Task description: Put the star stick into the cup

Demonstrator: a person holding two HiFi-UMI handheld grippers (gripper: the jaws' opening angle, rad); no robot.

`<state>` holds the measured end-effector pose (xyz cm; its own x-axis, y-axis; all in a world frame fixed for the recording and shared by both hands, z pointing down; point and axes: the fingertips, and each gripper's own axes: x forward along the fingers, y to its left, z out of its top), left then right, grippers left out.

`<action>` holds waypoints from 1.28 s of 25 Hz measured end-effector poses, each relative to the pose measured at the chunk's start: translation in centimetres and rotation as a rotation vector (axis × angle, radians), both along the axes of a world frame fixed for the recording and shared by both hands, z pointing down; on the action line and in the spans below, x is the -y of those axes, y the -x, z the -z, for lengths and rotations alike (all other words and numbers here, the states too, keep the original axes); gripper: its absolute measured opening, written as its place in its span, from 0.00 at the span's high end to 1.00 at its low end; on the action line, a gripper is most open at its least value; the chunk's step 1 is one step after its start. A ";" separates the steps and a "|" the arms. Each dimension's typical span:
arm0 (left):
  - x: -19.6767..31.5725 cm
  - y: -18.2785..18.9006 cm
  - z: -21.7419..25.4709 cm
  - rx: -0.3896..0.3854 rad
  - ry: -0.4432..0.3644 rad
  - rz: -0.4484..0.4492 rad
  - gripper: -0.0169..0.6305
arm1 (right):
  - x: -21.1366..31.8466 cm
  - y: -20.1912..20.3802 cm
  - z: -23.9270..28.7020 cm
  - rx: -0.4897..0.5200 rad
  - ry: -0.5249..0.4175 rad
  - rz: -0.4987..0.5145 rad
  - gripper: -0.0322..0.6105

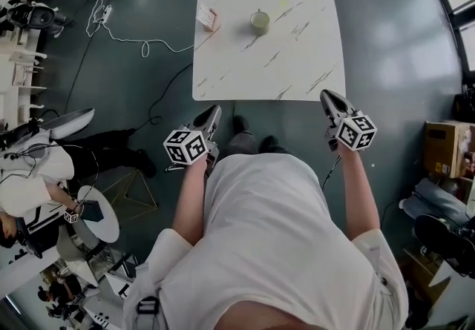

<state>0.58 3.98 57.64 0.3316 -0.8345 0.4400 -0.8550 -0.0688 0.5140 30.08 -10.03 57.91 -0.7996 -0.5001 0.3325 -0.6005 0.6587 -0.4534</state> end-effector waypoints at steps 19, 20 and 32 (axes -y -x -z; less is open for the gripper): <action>-3.6 4.2 0.5 0.032 0.026 -0.116 0.95 | -2.6 5.3 4.1 -0.042 -0.096 -0.050 0.91; -3.8 4.3 0.3 0.025 0.029 -0.118 0.95 | -2.7 5.6 4.1 -0.045 -0.100 -0.051 0.91; -3.8 6.0 0.6 0.019 0.013 -0.139 0.95 | -4.1 6.2 3.9 -0.060 -0.089 -0.077 0.91</action>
